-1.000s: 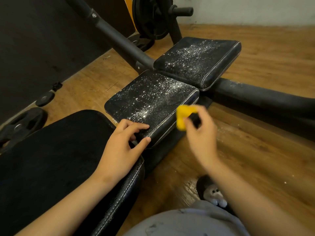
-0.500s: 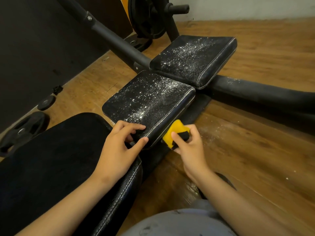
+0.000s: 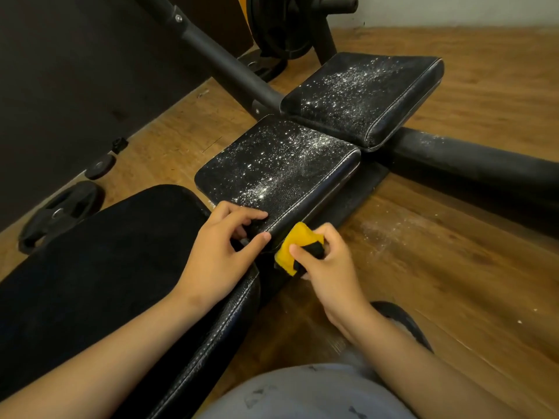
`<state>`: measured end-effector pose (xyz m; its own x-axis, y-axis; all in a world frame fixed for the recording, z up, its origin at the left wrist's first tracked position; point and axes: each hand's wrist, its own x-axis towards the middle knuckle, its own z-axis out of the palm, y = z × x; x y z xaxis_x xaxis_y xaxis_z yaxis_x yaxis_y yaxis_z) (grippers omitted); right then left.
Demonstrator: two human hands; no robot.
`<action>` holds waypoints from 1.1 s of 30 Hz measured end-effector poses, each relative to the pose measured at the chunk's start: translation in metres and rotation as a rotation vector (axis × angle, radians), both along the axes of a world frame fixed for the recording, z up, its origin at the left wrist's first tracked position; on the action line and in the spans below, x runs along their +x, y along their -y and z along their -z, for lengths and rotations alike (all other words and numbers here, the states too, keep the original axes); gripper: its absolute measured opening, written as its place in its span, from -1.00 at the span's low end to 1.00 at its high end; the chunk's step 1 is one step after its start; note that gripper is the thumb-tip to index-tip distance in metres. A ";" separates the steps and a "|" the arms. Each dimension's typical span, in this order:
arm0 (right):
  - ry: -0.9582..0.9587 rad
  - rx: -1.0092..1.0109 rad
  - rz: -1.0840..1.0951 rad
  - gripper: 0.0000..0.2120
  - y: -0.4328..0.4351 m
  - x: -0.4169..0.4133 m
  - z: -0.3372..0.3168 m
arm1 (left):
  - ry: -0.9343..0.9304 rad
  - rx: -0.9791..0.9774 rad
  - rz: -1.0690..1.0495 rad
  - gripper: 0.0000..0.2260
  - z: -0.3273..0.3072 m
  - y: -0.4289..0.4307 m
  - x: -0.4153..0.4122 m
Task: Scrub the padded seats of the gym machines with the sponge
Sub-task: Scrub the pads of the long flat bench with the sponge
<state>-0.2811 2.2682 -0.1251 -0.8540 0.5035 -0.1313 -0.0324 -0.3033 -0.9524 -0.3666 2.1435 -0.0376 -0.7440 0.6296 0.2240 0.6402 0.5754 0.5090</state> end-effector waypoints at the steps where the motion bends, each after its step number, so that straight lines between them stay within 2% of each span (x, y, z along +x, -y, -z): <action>1: -0.010 0.037 -0.005 -0.81 -0.001 0.001 -0.003 | 0.000 -0.002 0.001 -0.74 -0.001 0.000 0.001; 4: -0.035 0.031 -0.070 -0.81 -0.001 0.003 -0.015 | -0.005 0.000 0.001 -0.74 -0.002 0.000 0.002; 6: -0.073 -0.051 -0.035 -0.84 -0.007 0.002 -0.024 | 0.005 0.020 0.000 -0.74 -0.002 -0.001 0.001; 9: -0.140 -0.148 0.057 -0.89 -0.038 -0.002 -0.040 | 0.134 0.155 -0.023 -0.72 -0.005 0.001 -0.001; 11: -0.145 -0.012 -0.001 -0.90 -0.061 -0.007 -0.053 | 0.203 0.257 -0.061 -0.75 -0.012 0.003 -0.007; 13: -0.141 0.192 -0.103 -0.89 -0.080 -0.015 -0.068 | 0.188 0.274 -0.087 -0.80 -0.021 0.007 -0.020; 17: -0.145 0.445 -0.274 -0.85 -0.096 -0.049 -0.109 | 0.060 0.108 -0.123 -0.85 -0.039 0.023 -0.067; 19: -0.104 0.579 -0.343 -0.79 -0.094 -0.075 -0.125 | 0.053 0.040 -0.143 -0.87 -0.045 0.032 -0.098; 21: -0.058 0.678 -0.400 -0.72 -0.087 -0.105 -0.137 | 0.085 0.005 -0.156 -0.90 -0.051 0.039 -0.133; 24: -0.022 0.797 -0.503 -0.71 -0.078 -0.148 -0.151 | 0.161 -0.030 -0.116 -0.92 -0.056 0.038 -0.184; 30: 0.010 1.108 -0.637 -0.74 -0.056 -0.241 -0.161 | 0.356 -0.118 0.025 -0.81 -0.036 0.046 -0.246; 33: 0.028 1.179 -0.662 -0.72 -0.038 -0.283 -0.154 | 0.452 -0.083 0.053 -0.73 -0.019 0.054 -0.254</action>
